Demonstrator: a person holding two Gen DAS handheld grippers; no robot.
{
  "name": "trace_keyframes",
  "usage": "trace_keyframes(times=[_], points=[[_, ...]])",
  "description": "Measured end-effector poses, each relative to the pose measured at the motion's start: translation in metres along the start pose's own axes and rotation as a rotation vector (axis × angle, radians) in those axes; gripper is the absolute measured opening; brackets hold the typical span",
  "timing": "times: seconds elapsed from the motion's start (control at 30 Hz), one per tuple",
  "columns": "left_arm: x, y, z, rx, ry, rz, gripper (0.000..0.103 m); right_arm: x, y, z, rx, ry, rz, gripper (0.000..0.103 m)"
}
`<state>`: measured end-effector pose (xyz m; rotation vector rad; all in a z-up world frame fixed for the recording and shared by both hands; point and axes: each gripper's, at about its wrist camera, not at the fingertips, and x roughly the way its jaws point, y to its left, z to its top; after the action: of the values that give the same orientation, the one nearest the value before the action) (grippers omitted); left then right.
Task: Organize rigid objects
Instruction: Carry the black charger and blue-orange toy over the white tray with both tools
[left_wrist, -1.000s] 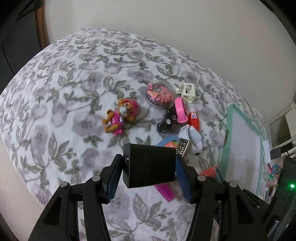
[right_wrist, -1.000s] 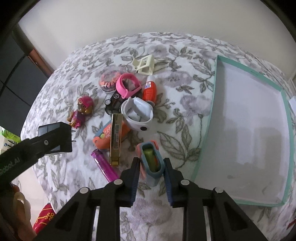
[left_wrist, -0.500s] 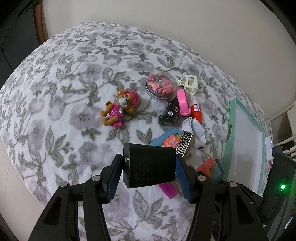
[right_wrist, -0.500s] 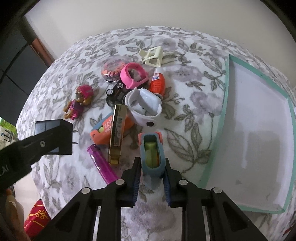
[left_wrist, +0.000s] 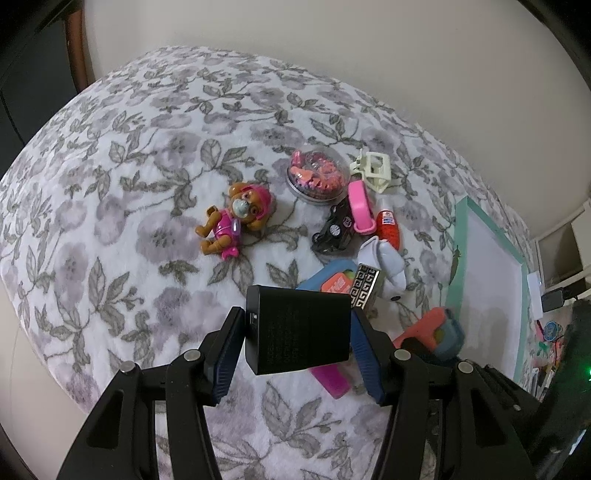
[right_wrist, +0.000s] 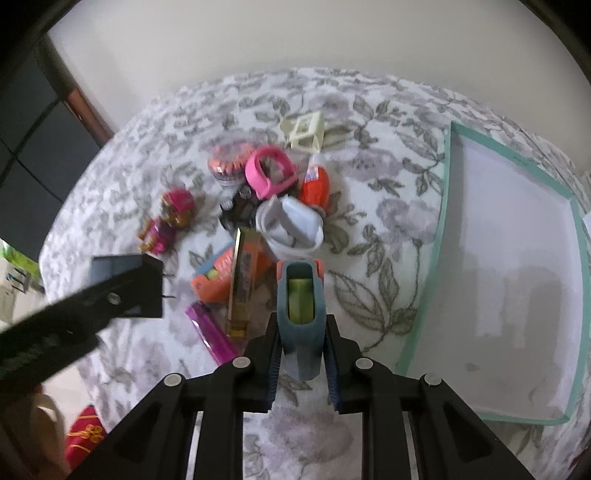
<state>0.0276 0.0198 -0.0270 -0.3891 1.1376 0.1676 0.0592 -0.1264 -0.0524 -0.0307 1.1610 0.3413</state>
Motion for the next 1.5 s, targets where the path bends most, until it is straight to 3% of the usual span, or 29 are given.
trace_keyframes(times=[0.23, 0.43, 0.6, 1.0, 1.5], points=[[-0.004, -0.039, 0.005, 0.083, -0.021, -0.012, 0.058, -0.026, -0.022, 0.011, 0.082, -0.064, -0.039, 0.022], [0.008, -0.097, 0.009, 0.198, -0.011, -0.018, 0.058, -0.039, -0.058, 0.015, 0.129, -0.095, -0.243, 0.022], [0.020, -0.148, 0.007, 0.285, -0.001, -0.052, 0.058, -0.051, -0.107, 0.016, 0.244, -0.102, -0.325, 0.023], [0.055, -0.242, 0.000, 0.435, 0.055, -0.125, 0.059, -0.076, -0.222, 0.006, 0.479, -0.103, -0.427, 0.023], [0.091, -0.284, 0.005, 0.488, 0.079, -0.125, 0.059, -0.055, -0.254, 0.018, 0.479, -0.088, -0.455, 0.023]])
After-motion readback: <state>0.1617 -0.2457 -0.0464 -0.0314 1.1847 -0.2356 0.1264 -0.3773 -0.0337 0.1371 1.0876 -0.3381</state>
